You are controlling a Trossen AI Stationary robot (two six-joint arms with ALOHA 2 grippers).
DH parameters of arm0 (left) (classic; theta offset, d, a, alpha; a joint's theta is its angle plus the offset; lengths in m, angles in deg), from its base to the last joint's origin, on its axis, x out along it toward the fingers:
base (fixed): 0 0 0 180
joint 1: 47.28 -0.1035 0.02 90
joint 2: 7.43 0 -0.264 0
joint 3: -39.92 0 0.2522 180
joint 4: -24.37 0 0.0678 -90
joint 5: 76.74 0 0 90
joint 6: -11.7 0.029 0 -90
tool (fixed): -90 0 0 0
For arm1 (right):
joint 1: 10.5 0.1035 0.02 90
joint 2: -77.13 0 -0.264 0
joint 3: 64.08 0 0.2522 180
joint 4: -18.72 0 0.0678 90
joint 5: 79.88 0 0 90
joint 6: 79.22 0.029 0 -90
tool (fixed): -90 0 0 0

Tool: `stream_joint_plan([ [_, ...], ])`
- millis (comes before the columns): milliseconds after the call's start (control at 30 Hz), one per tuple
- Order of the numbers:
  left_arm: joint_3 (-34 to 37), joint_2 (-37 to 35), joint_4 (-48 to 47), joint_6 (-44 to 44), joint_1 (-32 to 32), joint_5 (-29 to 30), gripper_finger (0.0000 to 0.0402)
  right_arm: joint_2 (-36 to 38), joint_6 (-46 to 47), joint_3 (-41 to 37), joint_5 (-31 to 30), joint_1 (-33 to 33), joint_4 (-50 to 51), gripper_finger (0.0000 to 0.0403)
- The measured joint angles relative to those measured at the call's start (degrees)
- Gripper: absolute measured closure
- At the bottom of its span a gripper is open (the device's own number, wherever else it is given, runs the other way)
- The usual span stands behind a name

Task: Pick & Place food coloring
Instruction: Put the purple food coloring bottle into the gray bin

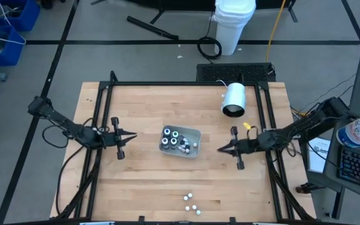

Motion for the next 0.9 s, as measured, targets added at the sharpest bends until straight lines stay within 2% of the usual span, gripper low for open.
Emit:
stream_joint_plan([
  [167, 0.0, 0.0, 0.0, 0.1, 0.0, 0.0, 0.0360, -14.4, -3.8, 12.4, 0.0, 4.5, 0.5, 0.0403],
  [267, 0.0, 0.0, 0.2, 0.1, 0.0, 0.0, 0.0360, -22.7, -6.5, 21.2, -0.6, 6.9, 5.3, 0.0403],
  [400, 0.0, 0.0, 0.3, -0.6, 0.0, 0.1, 0.0360, -32.2, -5.5, 30.5, -10.0, 9.8, 8.5, 0.0399],
  [467, 0.0, 0.0, 0.6, -1.8, 0.0, 0.1, 0.0360, -36.2, -5.3, 32.6, -11.9, 10.9, 9.1, 0.0388],
  [567, 0.0, 0.0, 1.7, -4.0, 0.0, 0.1, 0.0360, -40.9, -4.9, 33.2, -9.8, 12.0, 7.2, 0.0356],
  [733, 0.0, 0.0, 4.9, -6.1, 0.0, 0.1, 0.0360, -47.5, 0.9, 33.3, -3.0, 13.3, -0.8, 0.0275],
  [900, 0.0, 0.0, 5.4, -6.2, 0.0, 0.1, 0.0360, -52.4, -0.5, 33.3, 0.2, 13.4, -3.6, 0.0208],
])
